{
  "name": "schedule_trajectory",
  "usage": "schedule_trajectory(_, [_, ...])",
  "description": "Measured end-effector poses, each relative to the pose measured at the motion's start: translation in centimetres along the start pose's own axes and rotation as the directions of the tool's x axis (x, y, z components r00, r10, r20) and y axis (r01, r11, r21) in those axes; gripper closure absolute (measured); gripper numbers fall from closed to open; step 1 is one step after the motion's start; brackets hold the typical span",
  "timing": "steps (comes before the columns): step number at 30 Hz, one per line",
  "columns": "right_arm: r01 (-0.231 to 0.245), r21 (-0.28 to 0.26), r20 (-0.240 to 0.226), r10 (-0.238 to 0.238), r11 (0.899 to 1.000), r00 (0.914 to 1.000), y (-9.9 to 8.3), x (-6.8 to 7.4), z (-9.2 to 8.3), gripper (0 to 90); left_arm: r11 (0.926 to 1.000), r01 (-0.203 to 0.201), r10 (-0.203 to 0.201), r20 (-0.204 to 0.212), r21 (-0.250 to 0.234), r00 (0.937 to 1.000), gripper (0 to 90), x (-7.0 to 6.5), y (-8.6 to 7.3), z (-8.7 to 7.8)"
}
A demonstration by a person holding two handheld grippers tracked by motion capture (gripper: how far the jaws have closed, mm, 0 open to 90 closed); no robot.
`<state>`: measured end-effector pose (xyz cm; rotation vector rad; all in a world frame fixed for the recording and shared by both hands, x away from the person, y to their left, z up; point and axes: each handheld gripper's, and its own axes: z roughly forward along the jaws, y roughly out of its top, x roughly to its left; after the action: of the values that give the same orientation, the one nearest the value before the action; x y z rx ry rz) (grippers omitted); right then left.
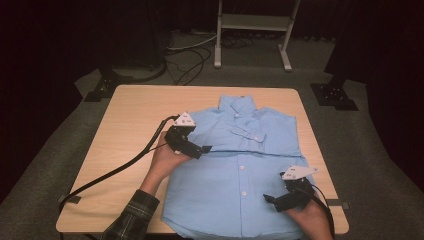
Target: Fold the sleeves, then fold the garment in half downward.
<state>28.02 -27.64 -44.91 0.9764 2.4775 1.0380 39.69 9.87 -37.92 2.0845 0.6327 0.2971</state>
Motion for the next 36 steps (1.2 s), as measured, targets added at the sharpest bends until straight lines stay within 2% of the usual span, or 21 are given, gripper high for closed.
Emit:
schedule_trajectory(1, [-0.001,0.000,0.000,0.001,1.000,1.0000,0.0,0.0,0.0,0.1,1.0000,0.006,-0.006,0.006,-0.002,1.0000,0.0,0.1,-0.3,-0.2])
schedule_trajectory(3, [0.001,0.000,0.000,-0.001,1.000,1.0000,0.0,0.0,0.0,0.1,0.9998,-0.008,0.008,-0.002,0.018,1.0000,0.0,0.2,-0.9,-0.6])
schedule_trajectory(7, [-0.007,-0.001,0.000,0.007,1.000,1.0000,0.0,0.1,0.0,0.0,0.9982,-0.010,0.011,-0.013,0.058,0.9999,0.0,0.5,-2.2,-1.2])
schedule_trajectory(10, [-0.004,-0.001,0.000,0.004,1.000,1.0000,0.0,0.0,0.0,0.0,0.9961,-0.029,0.029,0.005,0.084,0.9996,0.0,0.3,-2.8,-1.2])
schedule_trajectory(13, [-0.001,0.001,0.000,0.001,1.000,1.0000,0.0,0.0,0.0,0.0,0.9912,-0.057,0.054,0.027,0.119,0.9982,0.0,0.1,-3.2,-0.5])
schedule_trajectory(17, [0.000,0.000,0.000,0.000,1.000,1.0000,0.0,0.0,0.0,0.0,0.9826,-0.070,0.063,0.049,0.172,0.9968,0.0,0.3,-4.0,0.8])
schedule_trajectory(21, [-0.003,-0.001,0.000,0.003,1.000,1.0000,0.0,0.0,0.0,0.0,0.9738,-0.050,0.034,0.077,0.222,0.9965,0.0,0.6,-4.8,1.9])
schedule_trajectory(23, [-0.001,-0.001,0.000,0.001,1.000,1.0000,0.0,0.0,0.0,0.0,0.9676,-0.052,0.034,0.077,0.247,0.9964,0.0,0.6,-5.2,2.3])
schedule_trajectory(28, [-0.009,-0.001,0.000,0.009,1.000,1.0000,0.0,0.1,0.0,0.0,0.9697,-0.055,0.041,0.063,0.238,0.9971,0.0,0.4,-5.3,2.1])
schedule_trajectory(32, [-0.006,0.000,0.000,0.006,1.000,1.0000,0.0,0.0,0.0,0.0,0.9714,-0.057,0.044,0.061,0.231,0.9972,0.0,-0.2,-5.2,1.9])
schedule_trajectory(36, [-0.005,0.000,0.000,0.005,1.000,1.0000,0.0,0.0,0.0,0.0,0.9676,-0.069,0.057,0.056,0.243,0.9968,0.0,-0.6,-5.4,2.0])
